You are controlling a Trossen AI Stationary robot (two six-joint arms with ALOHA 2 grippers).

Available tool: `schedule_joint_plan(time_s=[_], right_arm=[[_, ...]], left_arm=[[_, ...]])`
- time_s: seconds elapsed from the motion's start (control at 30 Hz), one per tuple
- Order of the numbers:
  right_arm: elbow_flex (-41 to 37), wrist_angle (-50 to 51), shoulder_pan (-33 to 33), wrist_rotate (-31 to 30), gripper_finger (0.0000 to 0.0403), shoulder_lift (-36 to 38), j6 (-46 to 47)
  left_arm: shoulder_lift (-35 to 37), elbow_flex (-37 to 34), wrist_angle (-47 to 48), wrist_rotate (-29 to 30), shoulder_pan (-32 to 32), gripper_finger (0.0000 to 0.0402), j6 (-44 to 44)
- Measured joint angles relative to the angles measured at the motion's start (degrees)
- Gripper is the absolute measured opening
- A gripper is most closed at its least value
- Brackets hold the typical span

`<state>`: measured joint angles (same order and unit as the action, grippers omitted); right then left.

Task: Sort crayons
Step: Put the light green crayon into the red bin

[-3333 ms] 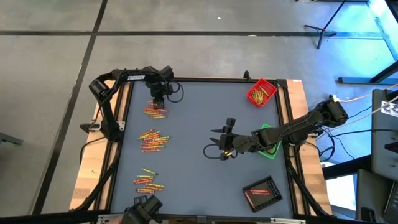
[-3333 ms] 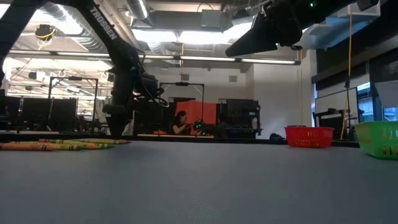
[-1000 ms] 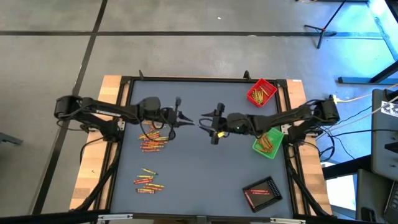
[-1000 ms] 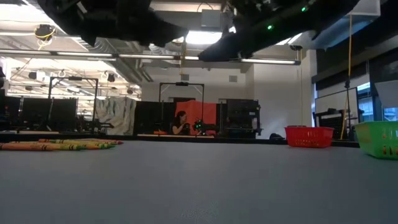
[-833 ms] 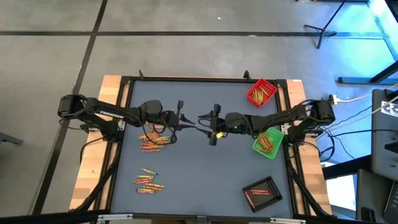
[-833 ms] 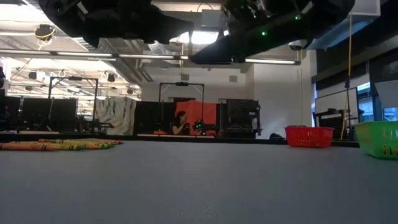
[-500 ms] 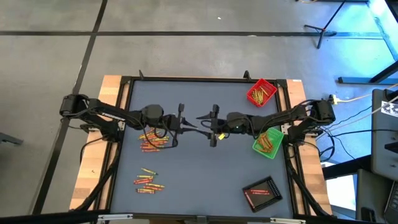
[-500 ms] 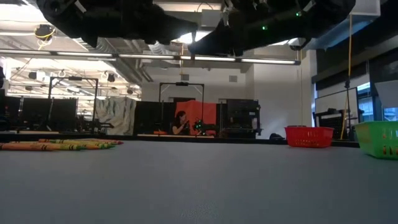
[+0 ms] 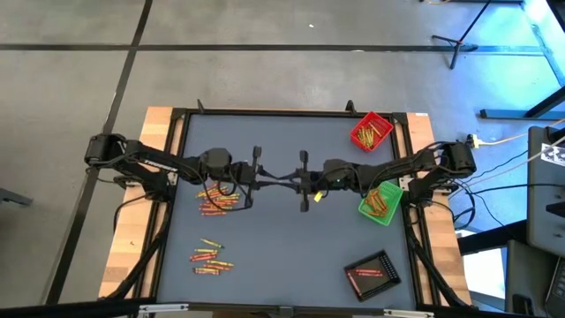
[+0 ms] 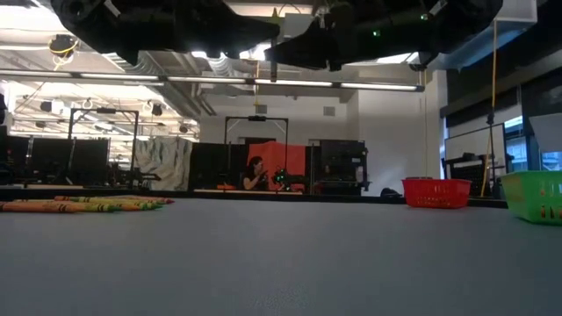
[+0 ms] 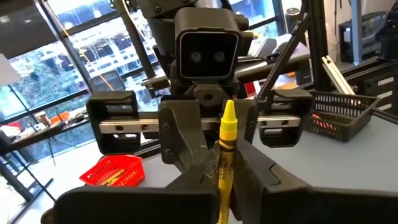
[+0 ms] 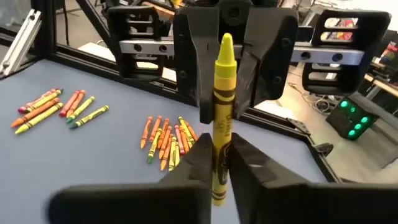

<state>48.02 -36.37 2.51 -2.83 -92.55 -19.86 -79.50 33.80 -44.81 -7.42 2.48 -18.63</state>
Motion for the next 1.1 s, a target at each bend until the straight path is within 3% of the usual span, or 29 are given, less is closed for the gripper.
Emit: schedule_joint_plan(time_s=[0.07, 0.23, 0.37, 0.6, 0.83, 1.1], right_arm=[[0.00, 0.47, 0.01, -0.05, 0.0014, 0.00, -1.08], [-0.01, 1.51, 0.03, -0.64, 0.0040, 0.00, -1.03], [-0.01, 3.55, 0.15, -4.73, 0.0016, 0.35, -1.16], [0.32, 9.30, 0.14, -10.97, 0.0028, 3.01, -0.17], [5.93, 32.21, 0.14, -18.93, 0.0012, 8.77, 5.04], [14.94, 63.79, -0.71, -28.39, 0.0028, 16.48, 17.75]], left_arm=[[0.00, 0.00, 0.32, -0.04, -0.02, 0.0023, 0.11], [0.00, 0.00, 0.15, -0.13, -0.02, 0.0054, 3.58], [0.90, 0.00, 1.32, 0.36, -0.02, 0.0095, 5.06], [7.67, 0.06, 11.26, 6.91, -0.01, 0.0132, 4.61], [14.37, 0.17, 15.26, 20.11, 0.00, 0.0131, -1.10], [16.75, 0.02, 26.73, 21.43, -0.63, 0.0131, 1.61]])
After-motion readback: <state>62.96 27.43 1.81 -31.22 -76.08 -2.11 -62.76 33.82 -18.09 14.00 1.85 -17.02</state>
